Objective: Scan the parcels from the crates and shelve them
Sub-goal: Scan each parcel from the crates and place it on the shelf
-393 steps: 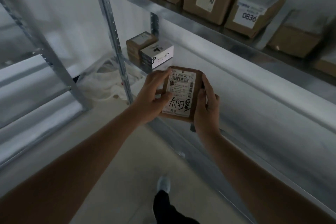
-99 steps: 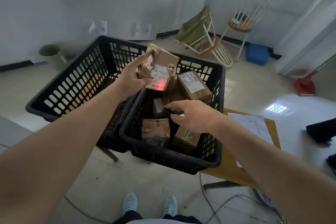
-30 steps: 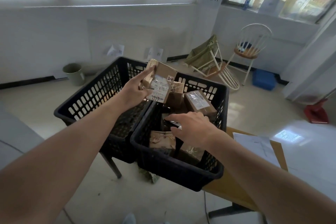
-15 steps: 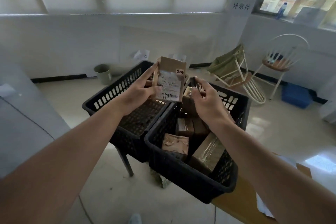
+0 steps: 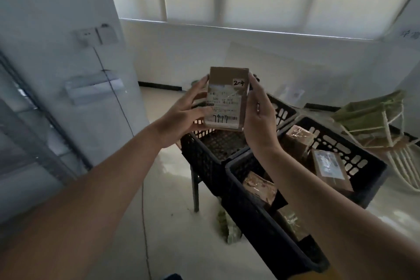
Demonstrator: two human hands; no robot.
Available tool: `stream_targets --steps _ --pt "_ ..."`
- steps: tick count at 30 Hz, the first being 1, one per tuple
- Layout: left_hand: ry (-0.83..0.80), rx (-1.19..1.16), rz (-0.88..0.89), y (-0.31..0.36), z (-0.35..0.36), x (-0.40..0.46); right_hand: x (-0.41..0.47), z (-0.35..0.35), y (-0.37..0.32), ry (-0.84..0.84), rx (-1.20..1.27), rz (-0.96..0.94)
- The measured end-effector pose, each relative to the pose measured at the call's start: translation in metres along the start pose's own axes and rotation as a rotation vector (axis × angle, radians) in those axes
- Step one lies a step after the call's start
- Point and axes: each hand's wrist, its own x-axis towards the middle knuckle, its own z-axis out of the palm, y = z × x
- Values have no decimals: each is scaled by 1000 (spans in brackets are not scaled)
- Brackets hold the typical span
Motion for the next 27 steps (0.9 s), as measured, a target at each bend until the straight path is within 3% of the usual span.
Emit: stream_targets --steps 10,14,27 --pt "413 160 129 20 -87 -116 -43 130 -40 -236 72 -163" --pt "566 382 221 22 -129 -182 -82 194 -64 -311 147 -223" --pt "850 631 234 44 -285 -438 -255 420 -157 -575 258 -198"
